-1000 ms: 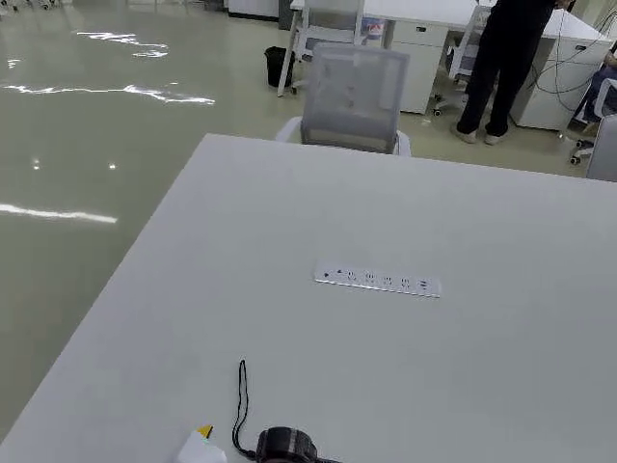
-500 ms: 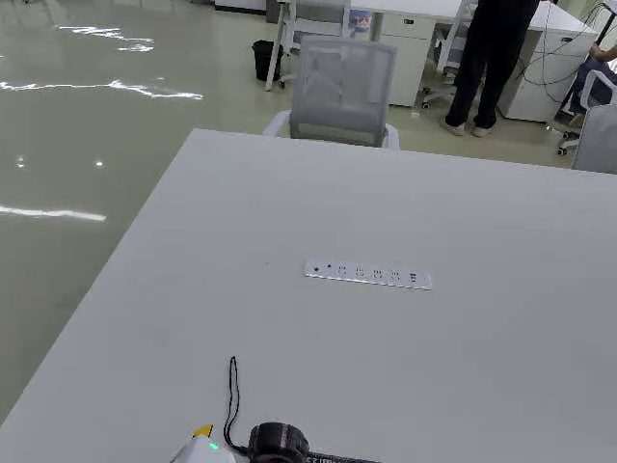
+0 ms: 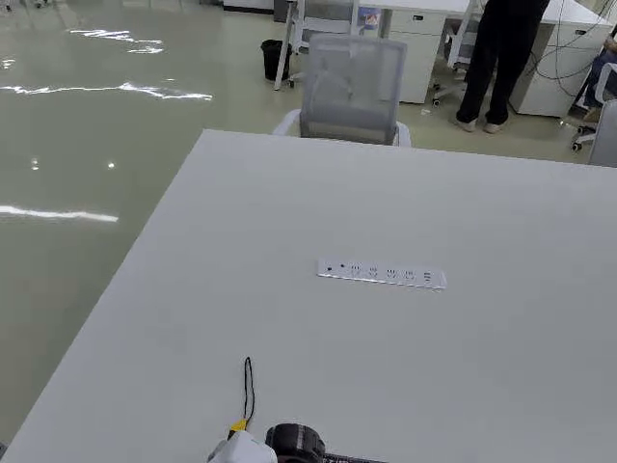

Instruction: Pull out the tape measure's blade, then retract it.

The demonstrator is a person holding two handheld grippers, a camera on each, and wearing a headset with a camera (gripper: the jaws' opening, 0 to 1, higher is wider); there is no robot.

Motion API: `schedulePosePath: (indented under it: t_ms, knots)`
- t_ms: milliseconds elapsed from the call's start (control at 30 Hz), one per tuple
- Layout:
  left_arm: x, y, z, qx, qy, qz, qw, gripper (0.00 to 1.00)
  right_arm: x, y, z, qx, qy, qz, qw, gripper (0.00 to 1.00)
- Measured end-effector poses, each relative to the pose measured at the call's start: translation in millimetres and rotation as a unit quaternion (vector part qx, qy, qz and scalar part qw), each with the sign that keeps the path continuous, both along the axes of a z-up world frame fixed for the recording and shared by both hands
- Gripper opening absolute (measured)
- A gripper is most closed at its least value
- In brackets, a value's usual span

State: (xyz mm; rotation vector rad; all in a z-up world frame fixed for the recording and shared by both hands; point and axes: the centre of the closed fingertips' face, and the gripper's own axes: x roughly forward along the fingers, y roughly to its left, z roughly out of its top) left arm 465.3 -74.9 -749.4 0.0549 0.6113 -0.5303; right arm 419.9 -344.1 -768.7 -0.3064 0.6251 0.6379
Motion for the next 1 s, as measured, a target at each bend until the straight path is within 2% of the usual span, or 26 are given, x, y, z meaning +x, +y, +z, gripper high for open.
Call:
schedulePosePath:
  t_ms: [200, 400, 500, 600, 800, 933, 1000]
  knots:
    - [2.7, 1.4, -2.2, 0.0, 0.009, 0.017, 0.9998, 0.94, 3.7, 1.2, -3.1, -0.002, 0.004, 0.001, 1.0, 0.5]
    - [6.0, 1.1, -4.5, 0.012, 0.01, 0.02, 0.9997, 0.93, 8.9, 0.9, -7.5, -0.011, 0.008, 0.004, 0.9999, 0.45]
    - [5.8, -0.4, -6.6, 0.019, 0.016, 0.022, 0.9995, 0.93, 12.6, 1.2, -12.0, -0.015, 0.015, 0.007, 0.9998, 0.42]
    - [6.8, -1.2, -6.6, 0.015, 0.017, 0.026, 0.9994, 0.92, 15.1, 4.0, -17.3, -0.014, 0.026, 0.011, 0.9995, 0.41]
    - [10.0, -4.3, -10.2, 0.018, 0.015, 0.026, 0.9994, 0.89, 16.9, 10.5, -26.0, -0.029, 0.037, 0.034, 0.9983, 0.38]
    - [11.1, -8.5, -10.5, 0.028, 0.002, 0.018, 0.9995, 0.88, 18.6, 9.9, -32.0, -0.051, 0.046, 0.049, 0.9964, 0.38]
    - [12.6, -8.8, -12.6, 0.028, 0.004, 0.019, 0.9994, 0.88, 20.7, 10.4, -33.0, -0.055, 0.047, 0.055, 0.9959, 0.37]
